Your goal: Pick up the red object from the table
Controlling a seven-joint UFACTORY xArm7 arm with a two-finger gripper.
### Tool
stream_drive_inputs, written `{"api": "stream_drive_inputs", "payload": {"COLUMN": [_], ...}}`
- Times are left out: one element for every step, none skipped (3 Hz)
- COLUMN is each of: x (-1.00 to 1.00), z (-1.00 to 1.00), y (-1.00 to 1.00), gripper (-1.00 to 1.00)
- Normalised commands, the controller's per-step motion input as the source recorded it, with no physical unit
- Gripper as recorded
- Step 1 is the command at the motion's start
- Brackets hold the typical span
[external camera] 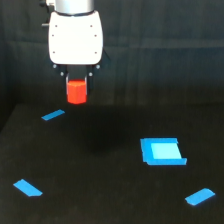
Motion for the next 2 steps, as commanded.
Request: {"api": "stream_drive_inputs", "payload": {"x": [-0.08, 0.12], "z": [0.10, 0.13], "y": [0.08, 0.12], "gripper": [-0.77, -0.71]}}
